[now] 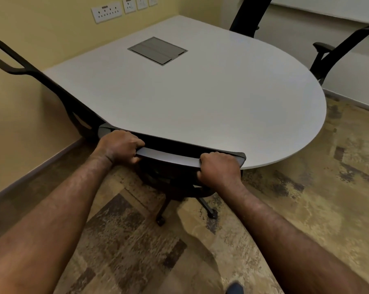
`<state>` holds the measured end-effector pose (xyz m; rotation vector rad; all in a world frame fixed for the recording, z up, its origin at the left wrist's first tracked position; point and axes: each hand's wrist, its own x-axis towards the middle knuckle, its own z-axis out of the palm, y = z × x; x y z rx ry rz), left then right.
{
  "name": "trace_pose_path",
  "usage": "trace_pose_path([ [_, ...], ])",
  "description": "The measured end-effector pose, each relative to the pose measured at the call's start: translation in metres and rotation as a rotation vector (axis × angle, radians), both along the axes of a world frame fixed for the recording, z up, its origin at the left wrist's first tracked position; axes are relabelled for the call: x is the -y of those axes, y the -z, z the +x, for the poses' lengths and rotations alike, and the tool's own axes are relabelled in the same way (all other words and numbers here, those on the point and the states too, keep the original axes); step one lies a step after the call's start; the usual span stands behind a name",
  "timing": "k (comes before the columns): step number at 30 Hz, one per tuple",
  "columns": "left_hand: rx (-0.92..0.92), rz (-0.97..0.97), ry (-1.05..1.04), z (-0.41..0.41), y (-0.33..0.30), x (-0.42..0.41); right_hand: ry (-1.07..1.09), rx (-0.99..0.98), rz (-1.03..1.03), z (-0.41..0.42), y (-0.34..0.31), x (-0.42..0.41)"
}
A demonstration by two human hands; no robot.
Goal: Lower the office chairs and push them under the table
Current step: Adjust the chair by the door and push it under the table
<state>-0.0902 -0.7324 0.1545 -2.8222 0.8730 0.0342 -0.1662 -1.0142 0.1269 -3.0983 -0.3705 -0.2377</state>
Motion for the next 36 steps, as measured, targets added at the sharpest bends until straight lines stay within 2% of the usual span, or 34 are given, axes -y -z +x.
trace_pose_path([
  [6, 0.016, -0.07, 0.025, 0.01, 0.0, -0.016, -0.017, 0.05, 0.011, 0.001, 0.002, -0.015],
  [16, 0.0, -0.029, -0.045, 0.011, 0.002, -0.021, -0.026, 0.014, -0.038, -0.003, -0.004, -0.02],
  [24, 0.155, -0.158, -0.071, -0.015, 0.008, -0.017, -0.017, 0.042, -0.053, -0.014, -0.005, -0.008],
  [28, 0.242, -0.286, 0.006, -0.026, 0.014, -0.015, -0.004, 0.072, -0.043, -0.013, -0.004, 0.003],
  [36, 0.252, -0.288, 0.037, -0.018, 0.014, -0.013, -0.012, 0.077, -0.009, -0.008, -0.01, 0.006],
])
